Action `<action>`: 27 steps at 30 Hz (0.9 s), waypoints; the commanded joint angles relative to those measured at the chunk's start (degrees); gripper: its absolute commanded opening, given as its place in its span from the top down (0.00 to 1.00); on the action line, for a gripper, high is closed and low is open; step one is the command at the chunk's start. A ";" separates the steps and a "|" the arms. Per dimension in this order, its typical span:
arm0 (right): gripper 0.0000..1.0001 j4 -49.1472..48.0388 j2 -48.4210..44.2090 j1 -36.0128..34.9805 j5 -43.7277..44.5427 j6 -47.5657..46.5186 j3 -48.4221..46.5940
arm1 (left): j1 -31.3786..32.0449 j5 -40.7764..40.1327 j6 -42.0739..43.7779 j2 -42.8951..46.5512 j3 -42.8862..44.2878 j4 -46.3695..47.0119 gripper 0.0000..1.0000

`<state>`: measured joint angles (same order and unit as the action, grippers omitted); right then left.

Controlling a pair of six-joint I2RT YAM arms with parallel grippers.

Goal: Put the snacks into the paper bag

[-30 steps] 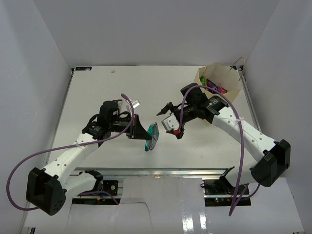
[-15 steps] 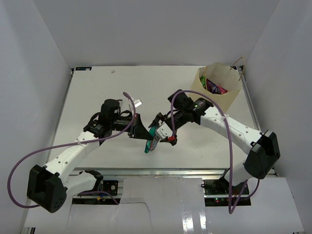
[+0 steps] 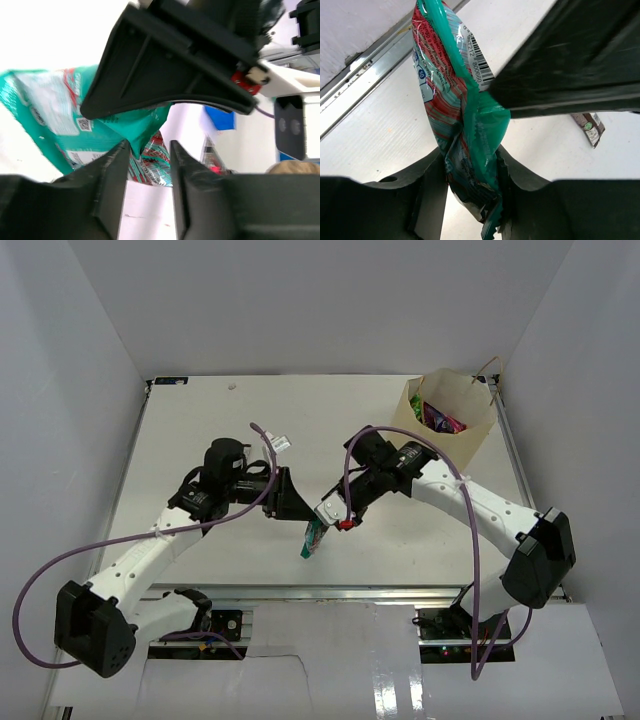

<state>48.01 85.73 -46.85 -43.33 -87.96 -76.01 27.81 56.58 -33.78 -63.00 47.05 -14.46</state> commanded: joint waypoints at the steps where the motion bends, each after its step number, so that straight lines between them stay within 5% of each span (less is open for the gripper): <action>1: 0.74 1.91 -3.55 -0.09 -0.09 2.70 0.51 | -0.39 -4.34 4.41 3.50 5.06 -0.39 0.48; 9: 0.82 0.42 -9.97 9.65 -9.37 17.10 -3.16 | -0.48 -26.58 10.13 12.81 8.68 -8.30 0.17; 16: 0.92 -19.86 -13.14 27.76 -14.07 54.97 -18.20 | -0.48 -41.19 9.79 15.63 4.64 -11.20 0.11; 21: 0.92 -33.39 -12.52 35.94 3.90 73.87 -25.06 | -0.57 -43.48 10.05 13.35 4.19 -11.56 0.11; 27: 0.92 -38.16 -10.06 45.52 23.54 79.17 -25.68 | -0.57 -46.82 11.37 12.82 4.28 -11.91 0.11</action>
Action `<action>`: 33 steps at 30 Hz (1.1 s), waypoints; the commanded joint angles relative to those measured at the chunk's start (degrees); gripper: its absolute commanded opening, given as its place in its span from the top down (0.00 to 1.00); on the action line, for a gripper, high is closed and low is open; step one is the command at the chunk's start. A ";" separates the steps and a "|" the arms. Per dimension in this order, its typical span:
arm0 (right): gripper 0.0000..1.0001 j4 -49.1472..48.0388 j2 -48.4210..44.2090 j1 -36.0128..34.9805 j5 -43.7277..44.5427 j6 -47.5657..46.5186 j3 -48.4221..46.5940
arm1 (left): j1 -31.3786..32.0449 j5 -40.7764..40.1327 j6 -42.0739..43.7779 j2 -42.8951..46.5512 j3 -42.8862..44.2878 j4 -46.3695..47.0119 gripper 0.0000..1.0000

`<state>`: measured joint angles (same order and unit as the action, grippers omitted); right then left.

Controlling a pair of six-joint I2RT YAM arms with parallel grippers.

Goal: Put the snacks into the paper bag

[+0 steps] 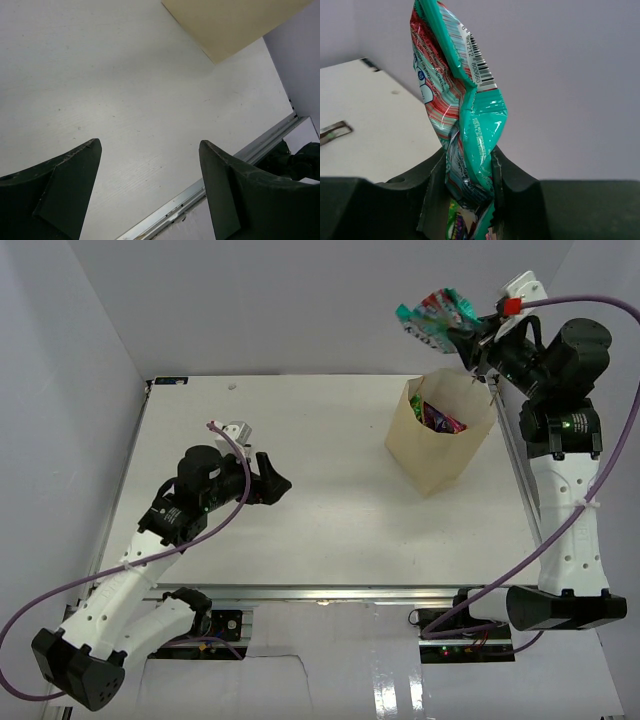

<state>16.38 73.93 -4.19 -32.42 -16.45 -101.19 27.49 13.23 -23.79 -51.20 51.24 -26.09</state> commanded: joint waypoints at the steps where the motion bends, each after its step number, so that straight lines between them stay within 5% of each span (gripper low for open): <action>1: 0.92 -6.89 2.26 3.30 13.95 7.22 0.80 | -0.33 -4.00 1.55 0.75 0.17 -0.45 0.11; 7: 0.91 -8.29 3.68 3.48 22.57 0.46 9.75 | -0.24 -9.36 2.17 -1.62 0.35 -1.51 0.11; 21: 0.81 -13.39 0.25 3.48 25.30 -9.92 26.82 | -1.82 -11.83 3.40 -9.61 0.26 0.16 0.10; 25: 0.64 -11.64 -0.28 3.57 23.38 -12.03 27.89 | -5.15 -12.36 3.49 -13.57 1.57 1.21 0.10; 26: 0.49 -10.33 -0.97 3.48 22.50 -12.38 27.89 | -6.03 -11.83 3.23 -14.53 2.80 1.30 0.10; 29: 0.27 -8.57 -4.04 3.57 17.15 -11.94 27.97 | -8.41 -11.04 2.79 -18.31 4.91 1.56 0.10; 33: 0.19 -7.77 -8.36 3.48 10.37 -9.05 27.01 | -10.08 -10.34 2.70 -23.67 8.25 1.92 0.10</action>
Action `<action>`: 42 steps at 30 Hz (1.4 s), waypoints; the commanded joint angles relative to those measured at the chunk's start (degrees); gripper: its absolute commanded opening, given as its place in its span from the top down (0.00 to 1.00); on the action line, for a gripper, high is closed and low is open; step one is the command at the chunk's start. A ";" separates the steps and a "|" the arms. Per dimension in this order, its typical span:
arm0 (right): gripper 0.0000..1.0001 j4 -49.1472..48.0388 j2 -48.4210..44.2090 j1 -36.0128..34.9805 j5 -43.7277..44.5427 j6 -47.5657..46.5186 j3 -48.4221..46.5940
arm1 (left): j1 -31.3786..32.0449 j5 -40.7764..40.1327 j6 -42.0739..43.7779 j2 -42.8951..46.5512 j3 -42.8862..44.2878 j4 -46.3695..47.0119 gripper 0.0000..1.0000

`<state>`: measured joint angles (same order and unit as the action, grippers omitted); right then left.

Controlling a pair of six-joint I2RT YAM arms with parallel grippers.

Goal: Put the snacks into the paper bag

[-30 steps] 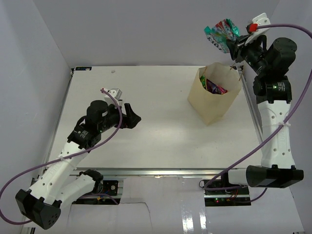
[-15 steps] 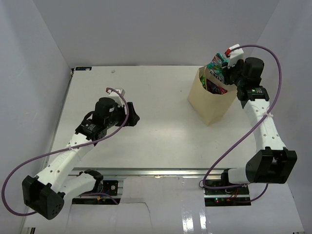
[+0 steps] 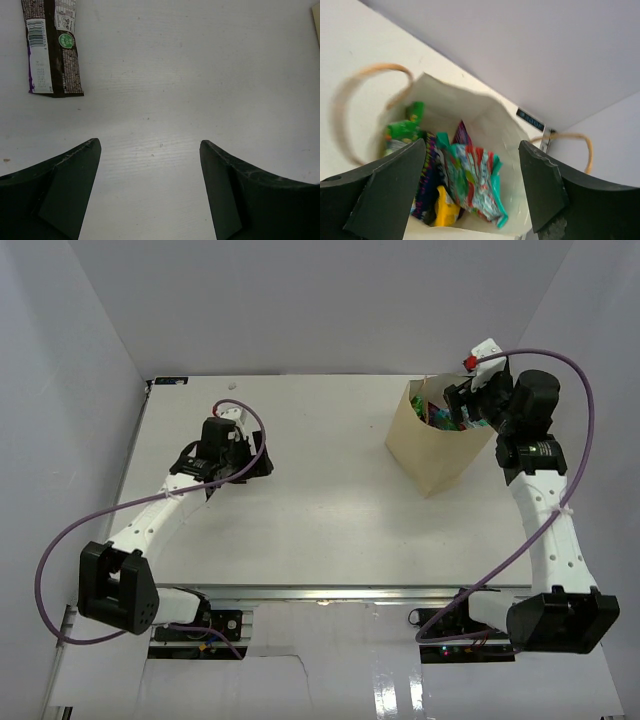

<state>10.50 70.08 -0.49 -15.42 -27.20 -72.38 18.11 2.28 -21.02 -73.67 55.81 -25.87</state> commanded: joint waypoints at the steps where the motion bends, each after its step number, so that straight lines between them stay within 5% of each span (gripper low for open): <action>1: 0.19 -1.71 -4.87 -0.21 -7.60 2.67 -3.37 | -1.05 0.88 0.01 -3.39 4.82 1.70 0.10; 6: 0.13 -1.28 -6.10 2.68 -12.08 6.89 -7.51 | -1.32 -0.43 1.76 -8.68 8.34 1.96 0.10; 13: 0.08 8.82 -6.63 3.66 -45.60 6.37 -5.85 | -2.82 -11.41 4.40 -17.90 12.47 -0.85 0.11; 23: 0.10 16.65 -9.35 2.51 -45.75 2.07 4.44 | -3.17 -24.08 6.69 -35.92 25.30 -6.65 0.19; 32: 0.11 17.71 -10.58 2.43 -45.84 1.27 7.34 | -3.34 -24.70 6.16 -42.17 28.48 -9.99 0.45; 36: 0.11 17.80 -10.50 2.25 -46.80 1.45 7.60 | -3.34 -21.80 5.37 -40.77 26.72 -9.90 0.70; 39: 0.12 18.15 -10.41 1.29 -47.68 1.36 7.69 | -3.34 -16.54 4.84 -36.74 24.35 -9.03 0.82; 42: 0.12 18.06 -10.32 -1.68 -47.78 1.10 7.96 | -3.34 -3.14 5.28 -29.71 19.09 -6.40 0.86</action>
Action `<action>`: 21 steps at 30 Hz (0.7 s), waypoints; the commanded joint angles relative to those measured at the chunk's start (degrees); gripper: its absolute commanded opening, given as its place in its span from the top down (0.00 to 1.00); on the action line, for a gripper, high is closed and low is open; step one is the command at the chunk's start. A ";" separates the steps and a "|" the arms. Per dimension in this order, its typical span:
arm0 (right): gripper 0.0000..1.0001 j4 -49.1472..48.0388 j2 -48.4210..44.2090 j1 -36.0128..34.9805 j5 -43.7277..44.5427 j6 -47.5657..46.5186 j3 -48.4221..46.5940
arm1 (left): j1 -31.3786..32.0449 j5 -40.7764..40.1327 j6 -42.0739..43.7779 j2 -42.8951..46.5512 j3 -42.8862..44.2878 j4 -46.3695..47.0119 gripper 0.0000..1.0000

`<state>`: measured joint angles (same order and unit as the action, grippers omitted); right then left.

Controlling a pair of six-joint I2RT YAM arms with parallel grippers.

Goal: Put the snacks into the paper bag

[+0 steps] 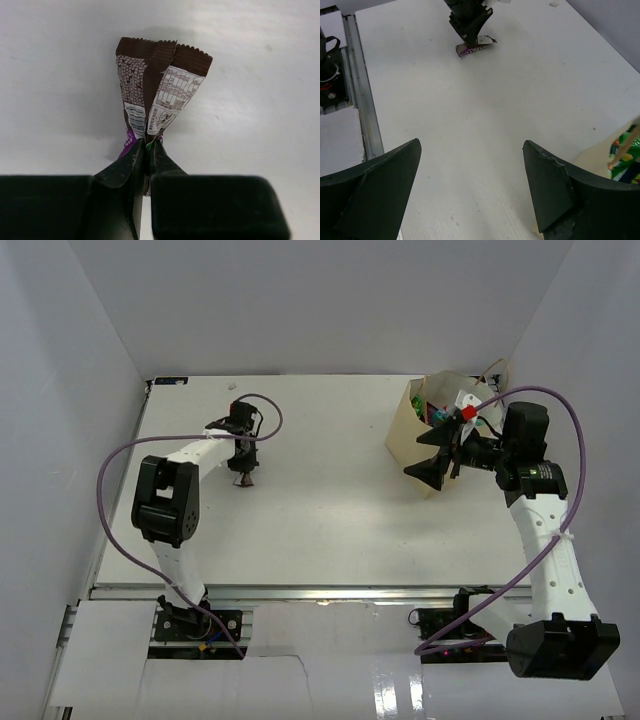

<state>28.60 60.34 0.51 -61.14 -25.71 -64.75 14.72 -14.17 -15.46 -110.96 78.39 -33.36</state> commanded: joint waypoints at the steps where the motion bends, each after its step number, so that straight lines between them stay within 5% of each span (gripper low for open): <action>1: 0.12 -0.12 -0.48 -3.58 -1.79 -0.39 0.33 | 0.04 17.47 -0.01 9.42 -4.55 1.72 0.88; 6: 0.16 -2.66 1.36 -12.01 1.55 2.41 0.33 | 0.22 41.29 -2.37 22.52 -12.98 9.88 0.91; 9: 0.26 -10.12 3.03 -16.76 7.25 14.34 1.55 | 1.18 54.49 -7.81 29.55 -21.33 18.49 0.91; 14: 0.23 -24.52 7.15 -24.06 20.32 42.86 5.07 | 5.31 59.87 -16.08 36.68 -31.09 29.57 0.92; 21: 0.02 -34.29 14.71 -30.04 24.85 59.98 6.13 | 9.45 58.65 -21.53 40.82 -32.86 32.92 0.92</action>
<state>3.97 73.82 -28.16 -39.64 22.06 -58.83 23.27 42.06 -33.58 -73.36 45.39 -5.58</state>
